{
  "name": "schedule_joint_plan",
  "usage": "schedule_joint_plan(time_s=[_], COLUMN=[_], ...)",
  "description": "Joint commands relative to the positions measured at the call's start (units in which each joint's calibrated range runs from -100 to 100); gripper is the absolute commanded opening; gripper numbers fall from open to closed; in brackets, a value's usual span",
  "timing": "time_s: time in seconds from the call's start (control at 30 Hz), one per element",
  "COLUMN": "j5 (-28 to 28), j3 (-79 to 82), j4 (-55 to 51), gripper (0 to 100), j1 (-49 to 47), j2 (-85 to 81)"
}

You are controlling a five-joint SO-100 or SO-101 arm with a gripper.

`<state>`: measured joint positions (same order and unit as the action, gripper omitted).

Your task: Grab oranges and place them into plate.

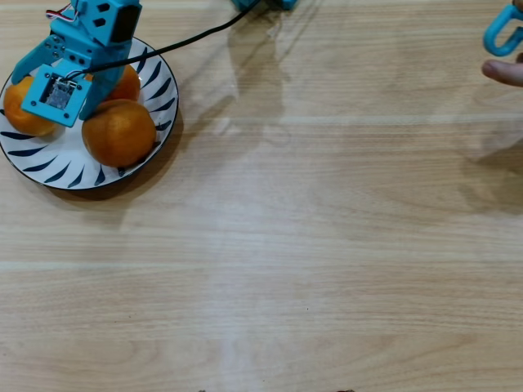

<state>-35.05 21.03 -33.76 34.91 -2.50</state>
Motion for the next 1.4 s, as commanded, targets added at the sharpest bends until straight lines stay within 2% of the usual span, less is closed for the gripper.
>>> schedule_joint_plan(time_s=[0.0, 0.03, 0.13, 0.23, 0.43, 0.53, 0.8, 0.97, 1.13, 1.37], j5=[3.5, 4.1, 6.3, 9.9, 24.4, 29.6, 30.5, 30.5, 34.4, 34.9], j3=[-0.8, 0.3, 7.4, 14.5, 29.2, 39.0, 65.4, 76.9, 78.7, 78.4], j4=[1.0, 1.0, 1.1, 1.1, 1.1, 1.1, 0.4, -9.6, -16.1, -16.6], gripper=[3, 1, 6, 2, 2, 2, 2, 2, 2, 2], j1=[-6.0, -7.7, -15.5, -21.9, -33.1, -36.8, -44.5, -44.3, -43.8, -44.2], j2=[-6.5, -8.4, -16.6, -22.8, -38.8, -49.5, -79.6, -95.8, -96.7, -97.2])
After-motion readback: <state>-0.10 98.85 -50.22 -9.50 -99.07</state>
